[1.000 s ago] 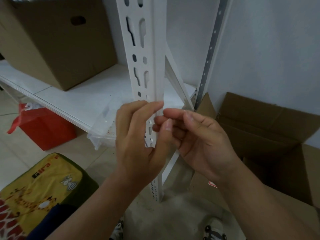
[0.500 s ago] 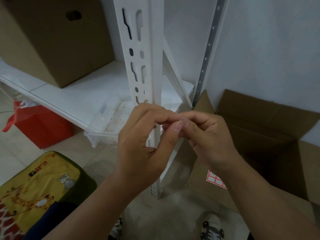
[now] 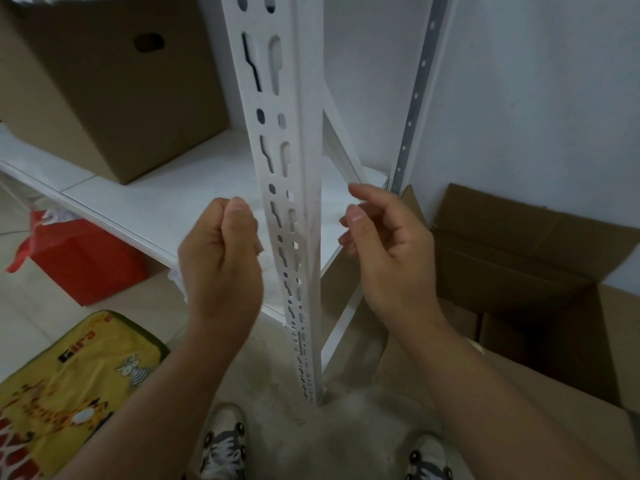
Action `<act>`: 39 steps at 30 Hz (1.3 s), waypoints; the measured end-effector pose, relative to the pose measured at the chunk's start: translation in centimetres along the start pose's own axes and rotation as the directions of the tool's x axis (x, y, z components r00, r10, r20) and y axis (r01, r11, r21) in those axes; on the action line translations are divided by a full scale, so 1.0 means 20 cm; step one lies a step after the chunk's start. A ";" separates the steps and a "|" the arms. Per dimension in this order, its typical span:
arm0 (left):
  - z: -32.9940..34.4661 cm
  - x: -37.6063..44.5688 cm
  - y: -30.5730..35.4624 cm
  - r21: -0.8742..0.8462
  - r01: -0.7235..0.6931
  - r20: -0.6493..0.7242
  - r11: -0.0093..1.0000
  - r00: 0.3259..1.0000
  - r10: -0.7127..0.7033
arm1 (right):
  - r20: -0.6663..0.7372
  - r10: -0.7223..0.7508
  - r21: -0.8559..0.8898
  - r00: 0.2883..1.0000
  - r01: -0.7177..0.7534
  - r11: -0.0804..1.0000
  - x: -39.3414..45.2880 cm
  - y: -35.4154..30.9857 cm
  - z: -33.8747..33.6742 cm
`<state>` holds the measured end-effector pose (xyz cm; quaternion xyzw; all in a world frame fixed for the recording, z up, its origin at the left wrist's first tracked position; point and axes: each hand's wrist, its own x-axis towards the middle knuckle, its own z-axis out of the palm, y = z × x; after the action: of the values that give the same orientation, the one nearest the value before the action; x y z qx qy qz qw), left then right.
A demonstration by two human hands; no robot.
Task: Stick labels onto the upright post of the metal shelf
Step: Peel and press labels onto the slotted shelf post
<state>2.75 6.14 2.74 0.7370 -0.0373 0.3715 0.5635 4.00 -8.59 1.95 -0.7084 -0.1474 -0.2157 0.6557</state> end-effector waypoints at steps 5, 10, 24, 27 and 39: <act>-0.01 0.12 -0.22 0.210 0.296 0.006 0.932 0.953 -0.304 | -0.040 -0.184 -0.165 0.982 0.175 0.971 -0.01 0.03 0.11; 0.02 0.16 -0.38 0.241 0.495 0.039 0.835 0.854 -0.518 | -0.087 -0.283 -0.217 0.955 0.259 0.941 -0.01 0.05 0.14; 0.19 0.06 -0.14 -0.178 0.674 0.215 0.717 0.738 -0.640 | -0.115 -0.271 -0.224 0.956 0.241 0.944 0.01 0.05 0.15; 0.19 0.05 -0.13 -0.157 0.658 0.216 0.737 0.751 -0.624 | -0.083 -0.271 -0.215 0.959 0.248 0.945 0.02 0.06 0.15; 0.19 0.04 -0.12 -0.172 0.649 0.220 0.741 0.759 -0.613 | 0.112 -0.034 -0.007 0.993 0.035 0.999 0.04 0.05 0.10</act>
<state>6.34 4.09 0.92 0.6583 0.1287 0.0948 0.7356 5.42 -6.80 1.45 -0.7197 -0.1952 -0.1877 0.6393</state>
